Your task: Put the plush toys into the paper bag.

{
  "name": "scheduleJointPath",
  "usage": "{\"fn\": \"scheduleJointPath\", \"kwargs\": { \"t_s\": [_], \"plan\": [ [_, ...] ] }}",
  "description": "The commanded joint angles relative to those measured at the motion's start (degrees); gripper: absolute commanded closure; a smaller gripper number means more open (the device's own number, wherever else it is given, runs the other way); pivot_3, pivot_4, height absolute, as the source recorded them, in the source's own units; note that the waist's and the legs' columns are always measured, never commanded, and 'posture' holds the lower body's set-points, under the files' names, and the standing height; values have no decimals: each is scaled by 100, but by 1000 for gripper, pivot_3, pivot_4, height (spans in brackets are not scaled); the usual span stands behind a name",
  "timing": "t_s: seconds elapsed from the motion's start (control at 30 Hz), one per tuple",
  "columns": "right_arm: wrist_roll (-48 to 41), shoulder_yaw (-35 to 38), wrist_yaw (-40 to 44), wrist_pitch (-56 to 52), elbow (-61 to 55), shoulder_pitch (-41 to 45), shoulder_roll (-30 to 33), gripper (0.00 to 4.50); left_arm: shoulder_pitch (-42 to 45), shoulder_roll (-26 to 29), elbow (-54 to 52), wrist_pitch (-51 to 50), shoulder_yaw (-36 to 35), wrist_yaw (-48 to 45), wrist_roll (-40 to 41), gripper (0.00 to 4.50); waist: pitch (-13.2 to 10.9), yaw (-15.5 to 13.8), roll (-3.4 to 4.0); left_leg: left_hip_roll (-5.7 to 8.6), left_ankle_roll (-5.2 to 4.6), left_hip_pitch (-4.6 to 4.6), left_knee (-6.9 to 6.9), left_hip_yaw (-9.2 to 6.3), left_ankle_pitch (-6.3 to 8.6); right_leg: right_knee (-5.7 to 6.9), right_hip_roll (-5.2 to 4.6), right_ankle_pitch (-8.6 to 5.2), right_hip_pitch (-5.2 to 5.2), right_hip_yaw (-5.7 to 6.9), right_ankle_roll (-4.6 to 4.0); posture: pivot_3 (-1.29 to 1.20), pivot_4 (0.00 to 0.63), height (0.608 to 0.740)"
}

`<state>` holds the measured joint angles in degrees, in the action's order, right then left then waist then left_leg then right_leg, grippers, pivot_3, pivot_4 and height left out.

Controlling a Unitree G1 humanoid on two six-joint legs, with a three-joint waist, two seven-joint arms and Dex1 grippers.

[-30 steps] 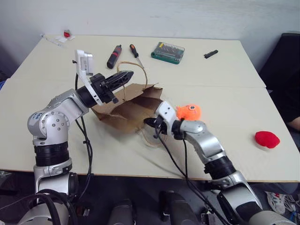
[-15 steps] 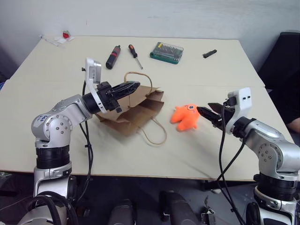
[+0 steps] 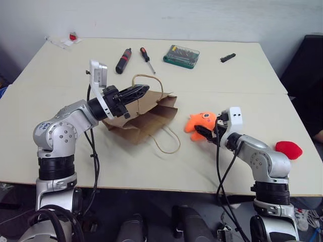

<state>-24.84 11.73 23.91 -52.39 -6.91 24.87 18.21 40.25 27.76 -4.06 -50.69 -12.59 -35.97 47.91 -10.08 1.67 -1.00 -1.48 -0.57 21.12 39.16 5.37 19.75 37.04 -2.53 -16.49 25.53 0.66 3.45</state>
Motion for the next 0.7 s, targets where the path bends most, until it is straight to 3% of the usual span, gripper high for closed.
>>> {"fn": "scheduleJointPath", "kwargs": {
  "t_s": [0.03,0.2,0.3,0.4,0.7],
  "plan": [
    [-350,157,288,19,-624,-127,275,1991,65,56,-285,84,-142,33,85,4500,0,-4,0,0,0,0,-1,-1,0,-1,0,0,0,0,0,0,150,740],
    [-878,67,560,-147,-1247,28,467,3686,7,78,-377,33,-166,54,139,4500,-1,8,1,0,0,-2,-1,0,0,-1,1,0,0,0,0,0,150,740],
    [-1191,-55,499,-366,-1429,268,341,4464,-15,99,-398,17,-177,42,146,4500,-1,15,2,-2,1,-3,-1,0,0,0,3,0,0,-1,0,0,150,740],
    [-1254,-633,470,-577,-1390,645,79,4486,6,95,-400,34,-166,39,131,4500,-1,16,2,-2,1,-3,0,-1,0,0,2,0,0,-1,0,0,150,740],
    [-97,-2442,787,25,398,1890,-310,4486,33,-1,-416,100,34,-56,67,4500,-2,-1,2,2,-2,6,0,-4,0,-6,-5,0,2,6,0,0,150,740]
  ]
}}
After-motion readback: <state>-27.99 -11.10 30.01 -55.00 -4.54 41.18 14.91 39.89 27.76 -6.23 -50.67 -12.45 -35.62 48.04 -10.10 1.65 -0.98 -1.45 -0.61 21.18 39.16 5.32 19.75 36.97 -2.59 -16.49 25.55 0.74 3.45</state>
